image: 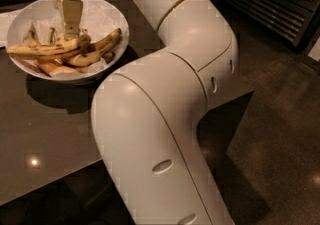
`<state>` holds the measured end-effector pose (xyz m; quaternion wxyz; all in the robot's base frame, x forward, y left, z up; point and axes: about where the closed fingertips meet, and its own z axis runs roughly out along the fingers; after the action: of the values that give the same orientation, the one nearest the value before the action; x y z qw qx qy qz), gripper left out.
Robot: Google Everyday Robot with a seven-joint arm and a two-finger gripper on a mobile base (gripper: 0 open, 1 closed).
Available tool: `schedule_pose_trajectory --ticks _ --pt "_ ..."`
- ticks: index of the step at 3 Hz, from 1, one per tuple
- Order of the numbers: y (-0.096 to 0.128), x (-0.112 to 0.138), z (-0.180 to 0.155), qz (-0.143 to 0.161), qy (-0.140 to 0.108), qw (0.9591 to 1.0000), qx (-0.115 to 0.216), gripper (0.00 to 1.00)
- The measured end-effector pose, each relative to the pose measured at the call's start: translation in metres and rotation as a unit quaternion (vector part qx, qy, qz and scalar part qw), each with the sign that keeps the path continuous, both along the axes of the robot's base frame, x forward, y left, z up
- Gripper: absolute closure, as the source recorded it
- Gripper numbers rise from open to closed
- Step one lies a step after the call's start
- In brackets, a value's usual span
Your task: Pick banana from white bowl
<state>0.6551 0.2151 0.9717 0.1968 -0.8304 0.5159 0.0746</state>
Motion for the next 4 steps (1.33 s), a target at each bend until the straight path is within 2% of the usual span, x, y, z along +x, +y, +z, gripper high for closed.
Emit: schedule_pose_trajectory --ticks 2,3,4 --pt "0.007 -0.016 -0.012 -0.036 0.060 0.9971 0.030 0.36" --pt "0.005 -0.033 -0.019 -0.049 0.088 0.9944 0.034 0.35" --pt "0.002 -0.046 -0.025 -0.053 0.102 0.9930 0.025 0.36"
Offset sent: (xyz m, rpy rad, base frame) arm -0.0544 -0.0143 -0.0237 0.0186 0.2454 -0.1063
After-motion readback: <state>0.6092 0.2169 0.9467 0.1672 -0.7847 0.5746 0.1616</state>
